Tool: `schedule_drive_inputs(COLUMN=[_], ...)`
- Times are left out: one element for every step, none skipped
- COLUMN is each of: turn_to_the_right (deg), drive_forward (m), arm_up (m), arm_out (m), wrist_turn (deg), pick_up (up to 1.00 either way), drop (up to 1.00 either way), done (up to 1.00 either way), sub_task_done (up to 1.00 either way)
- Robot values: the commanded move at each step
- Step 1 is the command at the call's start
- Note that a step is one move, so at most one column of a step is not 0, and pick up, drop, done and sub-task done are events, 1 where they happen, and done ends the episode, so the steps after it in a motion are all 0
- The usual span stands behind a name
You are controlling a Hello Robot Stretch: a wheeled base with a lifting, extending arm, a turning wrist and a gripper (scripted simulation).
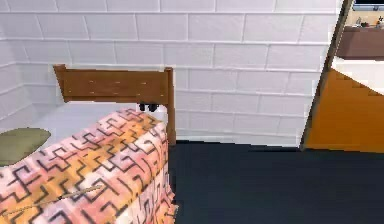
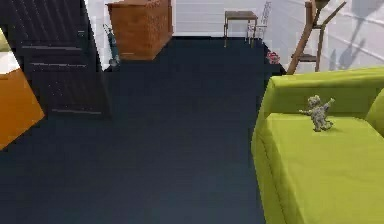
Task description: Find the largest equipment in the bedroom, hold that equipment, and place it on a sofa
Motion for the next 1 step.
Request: schedule_drive_inputs(turn_to_the_right=[-45.0], drive_forward=[0.00], arm_up=[0.00], arm_out=[0.00], wrist_turn=[0.0], pick_up=[0.00], drop=[0.00], done=[0.00], sub_task_done=[0.00])
